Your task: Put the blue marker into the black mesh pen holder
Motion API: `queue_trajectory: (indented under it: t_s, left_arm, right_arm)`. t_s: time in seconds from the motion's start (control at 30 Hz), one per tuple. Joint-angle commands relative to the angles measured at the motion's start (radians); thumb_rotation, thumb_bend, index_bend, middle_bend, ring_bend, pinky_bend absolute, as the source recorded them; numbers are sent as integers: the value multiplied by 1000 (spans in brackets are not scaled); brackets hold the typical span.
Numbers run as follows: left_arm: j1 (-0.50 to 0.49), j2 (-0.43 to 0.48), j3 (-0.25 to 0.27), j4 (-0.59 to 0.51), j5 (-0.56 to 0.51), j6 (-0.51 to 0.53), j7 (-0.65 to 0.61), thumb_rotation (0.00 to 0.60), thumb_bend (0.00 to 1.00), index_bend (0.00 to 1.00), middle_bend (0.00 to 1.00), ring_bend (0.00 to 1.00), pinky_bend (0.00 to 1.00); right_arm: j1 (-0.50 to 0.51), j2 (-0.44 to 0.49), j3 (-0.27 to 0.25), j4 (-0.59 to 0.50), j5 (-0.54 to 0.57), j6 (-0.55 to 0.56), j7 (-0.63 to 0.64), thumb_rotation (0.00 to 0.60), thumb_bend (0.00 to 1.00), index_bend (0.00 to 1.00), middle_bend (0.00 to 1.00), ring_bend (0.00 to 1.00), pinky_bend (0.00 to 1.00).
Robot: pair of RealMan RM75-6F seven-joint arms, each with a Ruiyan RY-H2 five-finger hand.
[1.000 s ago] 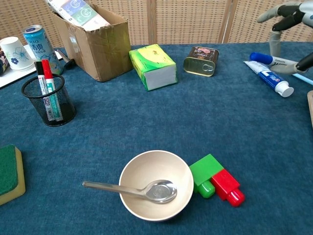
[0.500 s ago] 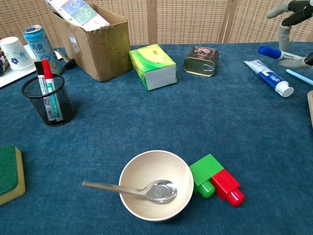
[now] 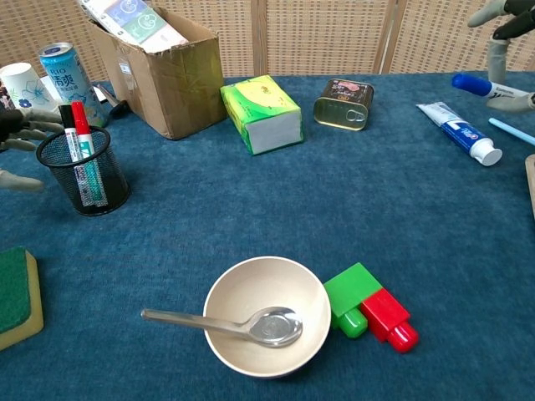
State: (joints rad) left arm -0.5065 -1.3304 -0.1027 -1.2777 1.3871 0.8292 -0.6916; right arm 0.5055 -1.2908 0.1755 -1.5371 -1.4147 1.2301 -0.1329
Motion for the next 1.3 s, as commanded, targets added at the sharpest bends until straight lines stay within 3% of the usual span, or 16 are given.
queue_trajectory:
  t_s: [0.03,0.13,0.23,0.3,0.43,0.57,0.97,1.3]
  left_arm:
    - [-16,-37,-14,20,-21,-5,19,600,103,0,0,0,0]
    - [-25,-80,-24,40,-35,7,52,600,104,0,0,0,32]
    - [-33,-105,-31,46,-49,12,89,600,107,22,7,0,129]
    - [-36,-124,-39,47,-70,22,139,600,116,81,62,14,197]
    - [-39,-147,-58,30,-121,36,230,600,139,293,265,174,323]
    - [-39,-162,-71,10,-152,60,297,600,146,358,383,291,407]
    - [-54,-138,-109,-154,-114,94,243,600,146,391,413,315,426]
    - [-181,-225,-162,-233,-214,-12,370,600,146,390,411,307,426]
  right_arm:
    - [-2,4,0,-1,1,1,2,600,471,608,154,12,140]
    - [-6,10,-2,2,1,4,4,600,471,608,154,12,140]
    - [-9,14,1,4,3,6,14,600,471,608,155,12,141]
    - [-11,17,1,6,3,7,19,600,472,608,155,12,140]
    - [-14,23,1,8,0,12,24,600,471,609,155,12,140]
    - [-18,26,1,12,0,15,33,600,472,609,155,12,140]
    - [-23,32,11,32,16,15,50,600,471,611,155,12,140]
    - [-33,48,18,29,25,22,63,600,475,614,155,11,140]
